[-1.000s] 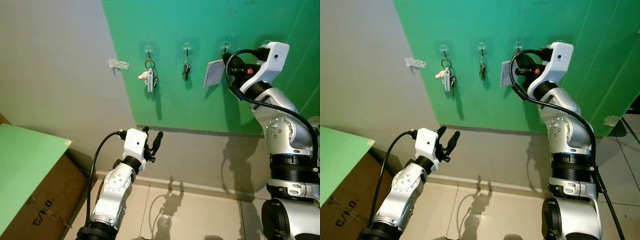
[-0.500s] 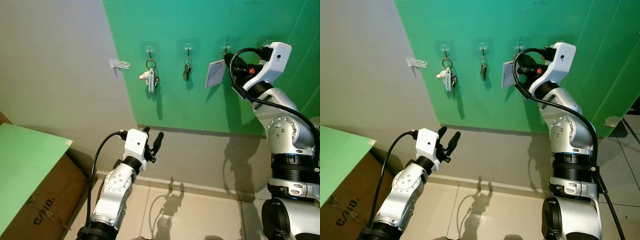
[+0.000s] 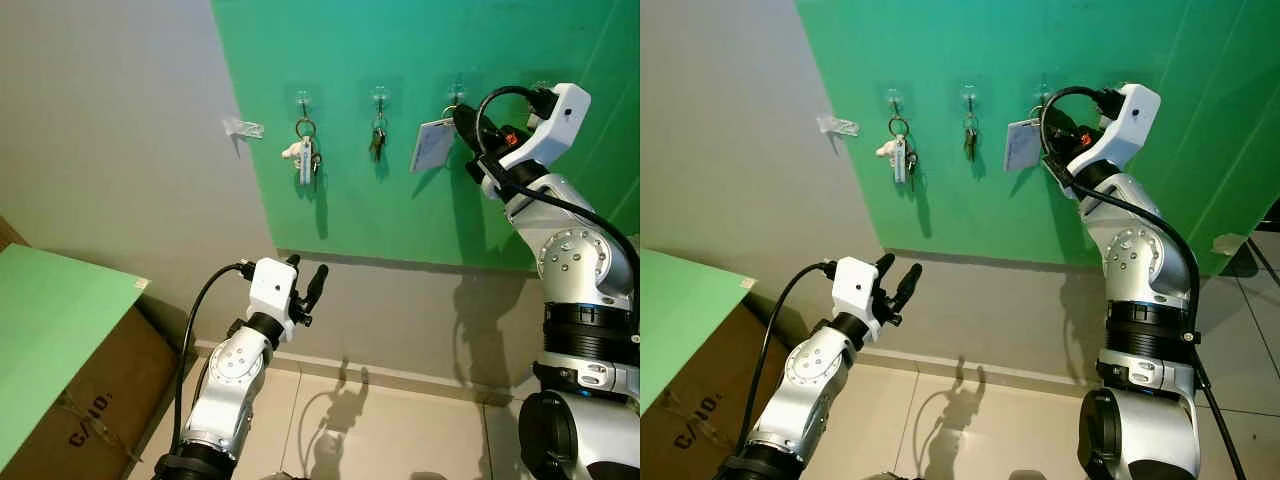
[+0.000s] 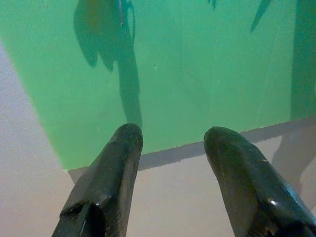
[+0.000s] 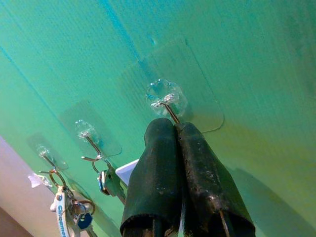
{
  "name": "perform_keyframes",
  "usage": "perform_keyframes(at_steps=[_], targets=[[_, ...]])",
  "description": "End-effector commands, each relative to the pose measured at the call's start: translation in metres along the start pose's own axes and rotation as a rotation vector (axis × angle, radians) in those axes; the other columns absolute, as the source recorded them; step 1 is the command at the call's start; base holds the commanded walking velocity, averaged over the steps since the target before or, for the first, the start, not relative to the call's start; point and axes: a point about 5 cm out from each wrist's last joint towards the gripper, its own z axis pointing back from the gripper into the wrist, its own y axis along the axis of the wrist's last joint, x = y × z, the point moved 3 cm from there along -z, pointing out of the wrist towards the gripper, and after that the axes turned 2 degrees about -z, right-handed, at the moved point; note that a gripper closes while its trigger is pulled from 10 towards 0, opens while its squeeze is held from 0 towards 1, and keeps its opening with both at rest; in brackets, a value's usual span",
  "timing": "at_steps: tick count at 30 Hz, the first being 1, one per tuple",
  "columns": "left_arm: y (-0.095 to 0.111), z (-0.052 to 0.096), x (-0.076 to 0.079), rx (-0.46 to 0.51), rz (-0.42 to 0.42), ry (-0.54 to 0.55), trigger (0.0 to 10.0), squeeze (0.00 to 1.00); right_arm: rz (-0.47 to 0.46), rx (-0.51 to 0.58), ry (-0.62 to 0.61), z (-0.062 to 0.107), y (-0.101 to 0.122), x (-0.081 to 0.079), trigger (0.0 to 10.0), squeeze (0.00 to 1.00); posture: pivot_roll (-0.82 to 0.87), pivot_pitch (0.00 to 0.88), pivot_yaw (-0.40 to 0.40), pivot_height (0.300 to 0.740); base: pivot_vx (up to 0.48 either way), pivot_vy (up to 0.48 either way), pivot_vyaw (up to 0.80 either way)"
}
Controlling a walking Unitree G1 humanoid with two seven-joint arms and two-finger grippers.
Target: Hang keys on a hook
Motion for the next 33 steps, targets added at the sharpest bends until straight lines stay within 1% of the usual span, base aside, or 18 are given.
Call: perform_keyframes(at_steps=[1,5,8,9,10,11,12,13,14,16,19,21,23,24,28,30,33], targets=[[-0.0028,0.0016,-0.0019,-0.015,0.002,0.003,10.0,0.00,0.004,0.028,-0.057,0.0008,0.0121,0.0082,0.0,0.00,-0.25,0.000,0.120,0.740,0.000,0.000,0.00],[-0.0034,0.0020,-0.0015,-0.017,0.003,0.001,10.0,0.00,0.017,0.029,-0.075,0.0022,0.0125,0.0120,0.0,0.00,-0.25,0.000,0.120,0.740,0.000,0.000,0.00],[-0.0039,0.0023,-0.0011,-0.019,0.003,-0.003,10.0,0.00,0.050,0.026,-0.089,0.0035,0.0118,0.0148,0.0,0.00,-0.25,0.000,0.121,0.740,0.000,0.000,0.00],[-0.0040,0.0023,-0.0010,-0.019,0.004,-0.004,10.0,0.00,0.080,0.027,-0.097,0.0039,0.0120,0.0160,0.0,0.00,-0.25,0.000,0.121,0.740,0.000,0.000,0.00],[-0.0040,0.0023,-0.0010,-0.019,0.004,-0.004,10.0,0.00,0.080,0.027,-0.097,0.0039,0.0120,0.0160,0.0,0.00,-0.25,0.000,0.121,0.740,0.000,0.000,0.00],[-0.0041,0.0022,-0.0010,-0.020,0.003,-0.005,10.0,0.00,0.162,0.031,-0.106,0.0050,0.0129,0.0174,0.0,0.00,-0.25,0.000,0.121,0.740,0.000,0.000,0.00],[-0.0042,0.0022,-0.0011,-0.020,0.003,-0.005,10.0,0.00,0.190,0.032,-0.107,0.0053,0.0130,0.0174,0.0,0.00,-0.26,0.000,0.122,0.740,0.000,0.000,0.00],[-0.0042,0.0022,-0.0011,-0.020,0.003,-0.005,10.0,0.00,0.190,0.032,-0.107,0.0053,0.0130,0.0174,0.0,0.00,-0.26,0.000,0.122,0.740,0.000,0.000,0.00],[-0.0042,0.0022,-0.0013,-0.021,0.002,-0.006,10.0,0.00,0.236,0.038,-0.105,0.0057,0.0137,0.0159,0.0,0.00,-0.26,0.000,0.122,0.740,0.000,0.000,0.00],[-0.0041,0.0021,-0.0014,-0.021,0.002,-0.005,10.0,0.00,0.277,0.044,-0.099,0.0058,0.0145,0.0139,0.0,0.00,-0.26,0.000,0.122,0.740,0.000,0.000,0.00],[-0.0042,0.0021,-0.0015,-0.021,0.001,-0.006,10.0,0.00,0.286,0.047,-0.093,0.0057,0.0142,0.0119,0.0,0.00,-0.26,0.000,0.122,0.740,0.000,0.000,0.00],[-0.0042,0.0020,-0.0014,-0.021,0.001,-0.006,10.0,0.00,0.331,0.058,-0.096,0.0058,0.0164,0.0117,0.0,0.00,-0.26,0.000,0.122,0.740,0.000,0.000,0.00],[-0.0044,0.0019,-0.0012,-0.022,0.001,-0.005,10.0,0.00,0.318,0.058,-0.093,0.0056,0.0161,0.0116,0.0,0.00,-0.25,0.000,0.122,0.740,0.000,0.000,0.00],[-0.0046,0.0021,-0.0013,-0.023,0.002,-0.004,10.0,0.00,0.265,0.053,-0.094,0.0052,0.0150,0.0120,0.0,0.00,-0.25,0.000,0.122,0.740,0.000,0.000,0.00],[-0.0051,0.0024,-0.0023,-0.025,0.000,-0.002,10.0,0.00,0.175,0.048,-0.108,0.0044,0.0142,0.0156,0.0,0.00,-0.25,0.000,0.121,0.740,0.000,0.000,0.00],[-0.0051,0.0024,-0.0029,-0.026,0.000,0.000,10.0,0.00,0.156,0.043,-0.108,0.0040,0.0131,0.0161,0.0,0.00,-0.25,0.000,0.121,0.740,0.000,0.000,0.00],[-0.0048,0.0015,-0.0045,-0.025,0.000,0.004,10.0,0.00,0.162,0.032,-0.092,0.0029,0.0106,0.0132,0.0,0.00,-0.25,0.000,0.119,0.740,0.000,0.000,0.00]])
